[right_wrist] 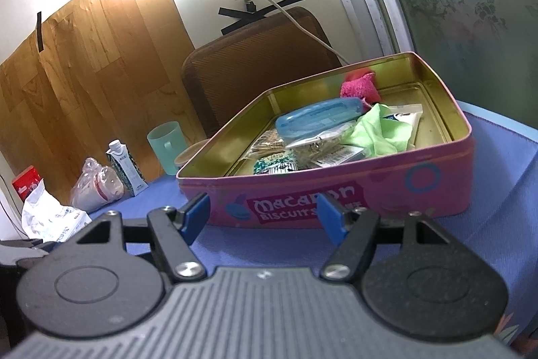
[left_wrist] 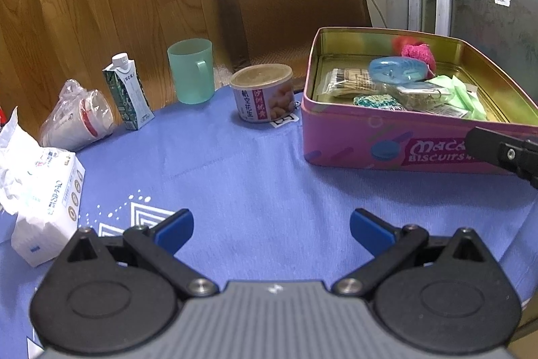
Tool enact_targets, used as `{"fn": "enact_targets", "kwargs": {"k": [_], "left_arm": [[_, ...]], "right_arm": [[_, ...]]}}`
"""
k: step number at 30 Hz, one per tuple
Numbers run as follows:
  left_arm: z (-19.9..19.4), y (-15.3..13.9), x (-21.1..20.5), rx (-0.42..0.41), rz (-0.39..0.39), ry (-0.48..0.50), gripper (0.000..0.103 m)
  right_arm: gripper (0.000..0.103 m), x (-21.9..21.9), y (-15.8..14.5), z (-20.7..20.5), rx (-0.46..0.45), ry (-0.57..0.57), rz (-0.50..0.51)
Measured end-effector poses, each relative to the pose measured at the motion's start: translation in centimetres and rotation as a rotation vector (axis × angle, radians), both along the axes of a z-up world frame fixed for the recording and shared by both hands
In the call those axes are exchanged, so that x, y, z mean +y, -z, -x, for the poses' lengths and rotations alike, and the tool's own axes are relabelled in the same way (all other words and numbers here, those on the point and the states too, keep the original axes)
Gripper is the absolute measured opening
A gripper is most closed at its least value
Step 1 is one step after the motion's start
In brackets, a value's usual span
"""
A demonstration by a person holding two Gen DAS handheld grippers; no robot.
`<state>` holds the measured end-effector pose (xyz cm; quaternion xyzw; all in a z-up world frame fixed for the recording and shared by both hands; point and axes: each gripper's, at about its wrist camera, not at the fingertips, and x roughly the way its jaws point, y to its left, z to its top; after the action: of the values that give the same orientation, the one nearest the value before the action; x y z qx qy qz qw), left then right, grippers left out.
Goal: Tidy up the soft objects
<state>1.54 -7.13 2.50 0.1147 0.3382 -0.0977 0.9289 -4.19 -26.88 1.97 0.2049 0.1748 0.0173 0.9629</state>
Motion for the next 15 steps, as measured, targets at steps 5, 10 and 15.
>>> {"fn": "enact_targets", "kwargs": {"k": [5,10,15], "left_arm": [[0.03,-0.01,0.01,0.006,0.007,0.000,0.103],[-0.04,0.10,0.06,0.015,0.007,0.001,0.103],[-0.07,0.22,-0.02,0.018,0.002,0.002,0.103]], "right_arm": [[0.073,0.03,0.06,0.01,0.004,0.004,-0.007],[0.073,-0.11,0.12,-0.02,0.005,0.010,-0.015],[0.073,-0.17,0.13,0.11,0.002,0.017,-0.020]]}}
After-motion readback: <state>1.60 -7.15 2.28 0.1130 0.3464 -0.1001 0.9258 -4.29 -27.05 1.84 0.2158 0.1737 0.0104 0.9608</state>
